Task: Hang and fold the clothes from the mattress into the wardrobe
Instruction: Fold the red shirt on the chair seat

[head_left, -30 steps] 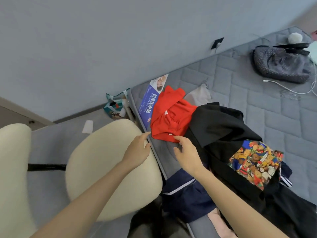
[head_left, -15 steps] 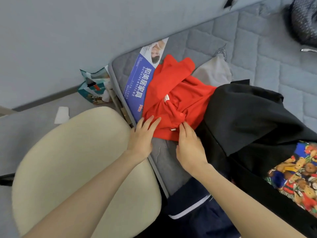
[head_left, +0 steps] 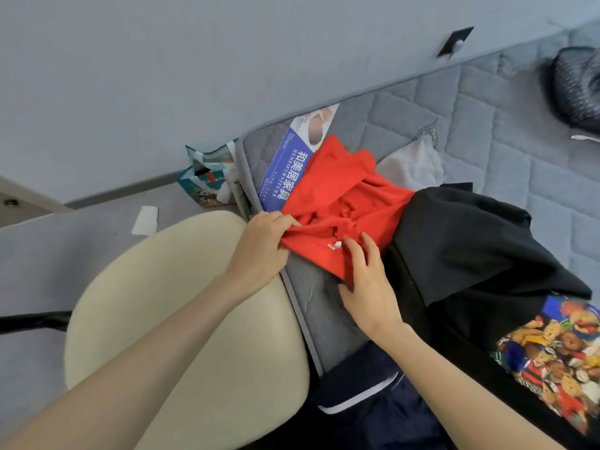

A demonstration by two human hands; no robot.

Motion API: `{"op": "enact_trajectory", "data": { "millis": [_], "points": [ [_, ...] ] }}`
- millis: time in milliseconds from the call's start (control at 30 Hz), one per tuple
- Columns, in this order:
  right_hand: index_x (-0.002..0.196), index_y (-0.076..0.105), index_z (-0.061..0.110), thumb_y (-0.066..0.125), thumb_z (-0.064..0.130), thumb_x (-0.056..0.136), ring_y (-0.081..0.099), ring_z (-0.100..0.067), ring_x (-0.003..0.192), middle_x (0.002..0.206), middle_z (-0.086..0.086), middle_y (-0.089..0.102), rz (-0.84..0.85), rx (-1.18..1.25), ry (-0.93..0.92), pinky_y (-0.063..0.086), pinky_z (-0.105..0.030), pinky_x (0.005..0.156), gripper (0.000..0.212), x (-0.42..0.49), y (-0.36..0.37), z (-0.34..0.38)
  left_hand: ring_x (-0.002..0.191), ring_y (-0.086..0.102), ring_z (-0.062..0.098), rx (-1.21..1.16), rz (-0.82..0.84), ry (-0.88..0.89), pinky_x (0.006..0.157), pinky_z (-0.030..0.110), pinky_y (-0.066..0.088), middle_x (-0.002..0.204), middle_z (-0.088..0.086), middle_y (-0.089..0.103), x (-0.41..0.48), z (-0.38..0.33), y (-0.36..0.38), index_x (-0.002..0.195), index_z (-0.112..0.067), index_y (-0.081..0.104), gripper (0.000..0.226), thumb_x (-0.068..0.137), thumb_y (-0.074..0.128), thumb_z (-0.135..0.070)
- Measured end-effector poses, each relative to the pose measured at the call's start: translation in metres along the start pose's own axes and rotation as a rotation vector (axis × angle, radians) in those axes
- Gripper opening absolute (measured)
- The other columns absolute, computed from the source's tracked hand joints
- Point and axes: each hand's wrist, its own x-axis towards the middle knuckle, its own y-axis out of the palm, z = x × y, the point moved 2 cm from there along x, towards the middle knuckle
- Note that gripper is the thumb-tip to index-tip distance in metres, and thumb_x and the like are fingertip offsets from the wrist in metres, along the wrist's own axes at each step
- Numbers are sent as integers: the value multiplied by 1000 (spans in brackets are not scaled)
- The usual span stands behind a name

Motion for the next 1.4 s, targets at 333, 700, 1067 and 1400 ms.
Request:
{"op": "enact_trajectory", "data": {
  "millis": [333, 700, 1067, 1400],
  "points": [
    [91, 53, 12, 54, 4, 83, 56, -29, 85, 89, -5, 62, -258, 128, -135, 38, -35, 66, 12, -8, -123, 90, 72, 54, -6, -300, -386, -253, 67, 7, 41, 84, -7, 64, -56, -76, -184, 97, -15, 67, 14, 88, 61, -6],
    [119, 60, 17, 41, 18, 99, 60, -35, 103, 112, -14, 67, -380, 115, -497, 44, -42, 81, 28, 13, -274, 275, 81, 62, 19, -86, -581, -435, 64, 27, 37, 83, 1, 68, -125, -78, -360, 84, -18, 68, 8, 89, 65, -24],
    [116, 58, 6, 36, 15, 101, 61, -40, 99, 105, -25, 66, -361, 163, -578, 43, -38, 82, 28, 38, -334, 410, 104, 57, 34, 409, -747, -369, 86, 39, 40, 109, 14, 65, -129, -90, -519, 112, -11, 65, 27, 92, 48, -4],
    [101, 63, 9, 41, 15, 95, 51, -29, 90, 89, -13, 58, -404, 212, -699, 39, -34, 73, 23, 12, -285, 389, 97, 57, 28, 394, -765, -471, 70, 34, 34, 99, 0, 61, -166, -67, -474, 112, -23, 56, 22, 100, 39, -27]
  ]
}}
